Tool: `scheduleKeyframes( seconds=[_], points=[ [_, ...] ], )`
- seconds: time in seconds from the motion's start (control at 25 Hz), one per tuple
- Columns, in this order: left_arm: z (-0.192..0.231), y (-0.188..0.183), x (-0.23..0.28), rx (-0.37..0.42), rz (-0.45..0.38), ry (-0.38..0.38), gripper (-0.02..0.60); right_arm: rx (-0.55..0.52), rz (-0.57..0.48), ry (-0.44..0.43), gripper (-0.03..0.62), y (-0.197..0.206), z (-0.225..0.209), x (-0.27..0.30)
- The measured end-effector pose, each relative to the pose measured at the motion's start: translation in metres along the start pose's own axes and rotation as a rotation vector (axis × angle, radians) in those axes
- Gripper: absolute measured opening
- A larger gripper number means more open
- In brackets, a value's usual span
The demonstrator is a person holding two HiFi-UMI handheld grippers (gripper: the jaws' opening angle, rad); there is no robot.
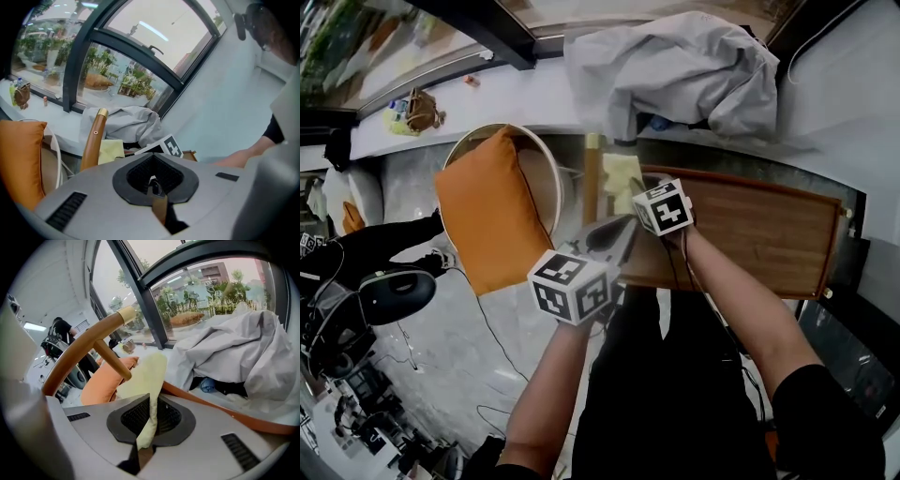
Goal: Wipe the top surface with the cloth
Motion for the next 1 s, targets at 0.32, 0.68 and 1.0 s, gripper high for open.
scheduleKeyframes(
  seconds=[0.32,0.68,1.0],
  points=[
    [0.000,0.003,0.016,0.006,0.024,-0.049,0.008,0.005,0.005,0.022,0.032,0.011,-0.018,-0.010],
    [-0.012,0.012,0.030,0.008,0.054,-0.047,0.008,0.025,0.014,0.060,0.032,0.028,-0.040,-0.034],
    [-0.031,0.023,0.044,0.028,0.094,-0.017,0.008,0.033,0.017,0.093,0.032,0.047,-0.064,-0.058]
  ],
)
Point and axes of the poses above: the fingertips, and each gripper's own axes: x forward along the fingers, z to its left, y out of its underside, the point moved 3 cm from there along -x, backward along the fingers, and after that the axes turned 10 degrees about -x, right-handed, at the moved point
